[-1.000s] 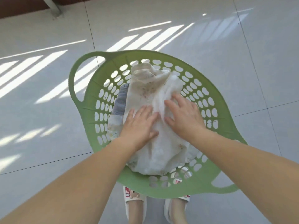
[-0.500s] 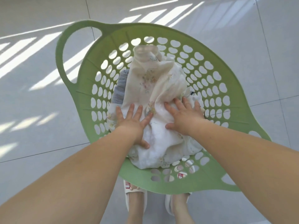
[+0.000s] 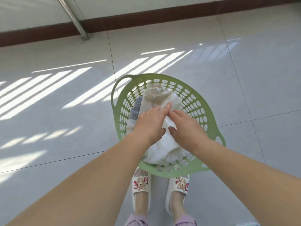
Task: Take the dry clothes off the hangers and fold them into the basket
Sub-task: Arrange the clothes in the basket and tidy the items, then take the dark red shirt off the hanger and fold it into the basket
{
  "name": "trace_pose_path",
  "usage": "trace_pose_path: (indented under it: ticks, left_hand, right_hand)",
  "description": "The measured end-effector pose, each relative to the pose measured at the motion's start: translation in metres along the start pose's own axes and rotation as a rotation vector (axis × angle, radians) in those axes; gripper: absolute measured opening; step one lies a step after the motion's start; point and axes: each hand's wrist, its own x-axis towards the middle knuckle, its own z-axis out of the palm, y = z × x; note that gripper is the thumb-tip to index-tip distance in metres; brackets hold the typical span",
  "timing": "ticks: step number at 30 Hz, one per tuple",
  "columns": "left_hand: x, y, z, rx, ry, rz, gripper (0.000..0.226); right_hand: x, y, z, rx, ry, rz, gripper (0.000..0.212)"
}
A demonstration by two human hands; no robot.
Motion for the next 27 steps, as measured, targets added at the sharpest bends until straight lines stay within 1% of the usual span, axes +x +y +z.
trace_pose_path:
  ticks: [2, 4, 7, 10, 13, 19, 22, 25, 27]
  left_hand:
    - [-0.025, 0.015, -0.033, -0.058, 0.052, 0.031, 0.072]
    - [-0.049, 0.027, -0.063, -0.134, 0.115, 0.034, 0.059]
    - [-0.089, 0.047, -0.113, -0.263, 0.288, 0.072, 0.040]
    - [-0.131, 0.073, -0.167, -0.273, 0.443, 0.156, 0.028]
    - [-0.162, 0.095, -0.209, -0.216, 0.538, 0.227, 0.023]
    - [-0.214, 0.146, -0.288, -0.183, 0.682, 0.375, 0.019]
    - [-0.234, 0.170, -0.321, -0.155, 0.718, 0.443, 0.018]
    - [-0.247, 0.189, -0.347, -0.123, 0.755, 0.531, 0.019]
    - [-0.257, 0.210, -0.371, -0.092, 0.810, 0.612, 0.020]
  right_hand:
    - [-0.022, -0.024, -0.026, 0.041, 0.053, -0.017, 0.049]
    - [-0.042, -0.047, -0.050, 0.092, 0.118, -0.039, 0.045]
    - [-0.078, -0.082, -0.092, 0.199, 0.260, -0.124, 0.039]
    - [-0.117, -0.115, -0.136, 0.248, 0.426, -0.199, 0.037]
    - [-0.145, -0.138, -0.174, 0.326, 0.529, -0.250, 0.034]
    - [-0.198, -0.178, -0.248, 0.365, 0.707, -0.306, 0.033]
    - [-0.225, -0.191, -0.282, 0.424, 0.813, -0.349, 0.032]
    - [-0.244, -0.200, -0.310, 0.471, 0.879, -0.383, 0.030]
    - [-0.261, -0.204, -0.336, 0.470, 0.967, -0.407, 0.031]
